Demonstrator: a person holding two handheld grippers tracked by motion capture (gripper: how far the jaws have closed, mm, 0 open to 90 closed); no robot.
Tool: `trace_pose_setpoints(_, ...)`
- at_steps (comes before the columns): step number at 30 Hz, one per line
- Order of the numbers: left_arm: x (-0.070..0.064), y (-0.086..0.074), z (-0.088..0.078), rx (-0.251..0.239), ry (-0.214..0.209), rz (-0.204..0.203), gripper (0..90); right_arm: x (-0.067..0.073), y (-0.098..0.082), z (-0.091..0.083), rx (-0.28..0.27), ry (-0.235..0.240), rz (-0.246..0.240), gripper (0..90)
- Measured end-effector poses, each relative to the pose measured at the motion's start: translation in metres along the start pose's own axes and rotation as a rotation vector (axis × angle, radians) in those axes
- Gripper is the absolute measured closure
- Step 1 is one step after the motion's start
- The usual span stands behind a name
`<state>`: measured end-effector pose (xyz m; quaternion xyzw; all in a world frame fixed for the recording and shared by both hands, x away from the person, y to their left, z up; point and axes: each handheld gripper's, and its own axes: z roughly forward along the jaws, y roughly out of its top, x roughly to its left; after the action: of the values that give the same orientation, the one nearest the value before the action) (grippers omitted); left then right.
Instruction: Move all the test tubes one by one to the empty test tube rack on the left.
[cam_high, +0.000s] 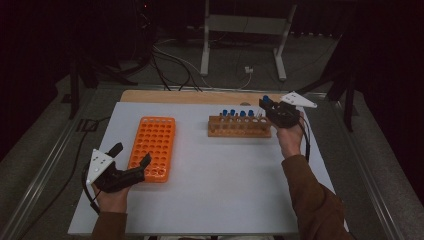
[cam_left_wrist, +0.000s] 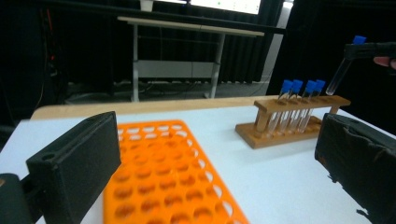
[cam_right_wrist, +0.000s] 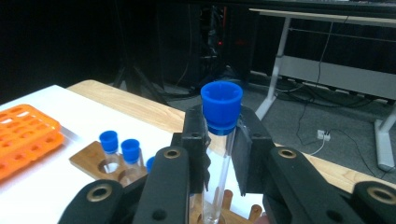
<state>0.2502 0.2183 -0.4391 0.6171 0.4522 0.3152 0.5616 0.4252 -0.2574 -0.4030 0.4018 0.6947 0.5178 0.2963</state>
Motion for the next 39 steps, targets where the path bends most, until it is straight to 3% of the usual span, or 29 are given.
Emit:
trace_pose_setpoints(8,-0.024,0.013,0.028,-0.029,-0.072,0.066,3.1,0.016,0.008,-0.015,0.003,0.072,0.008,76.5)
trace_pose_setpoints(11,-0.034,0.017,0.042,0.002,-0.112,0.038,2.2,0.024,0.009,-0.018,0.007,0.108,0.014,76.5)
trace_pose_setpoints(24,-0.075,0.026,0.081,0.053,-0.225,0.061,5.3,0.062,0.016,-0.022,0.007,0.266,0.044,76.5)
trace_pose_setpoints(31,-0.087,0.026,0.093,0.081,-0.246,0.080,6.6,0.082,0.013,-0.019,0.030,0.324,0.032,76.5)
trace_pose_setpoints(35,-0.091,0.025,0.102,0.094,-0.262,0.074,9.4,0.094,0.011,-0.014,0.051,0.364,0.047,76.4)
trace_pose_setpoints(39,-0.095,0.022,0.112,0.119,-0.262,0.099,9.5,0.102,0.009,-0.008,0.067,0.385,0.056,76.5)
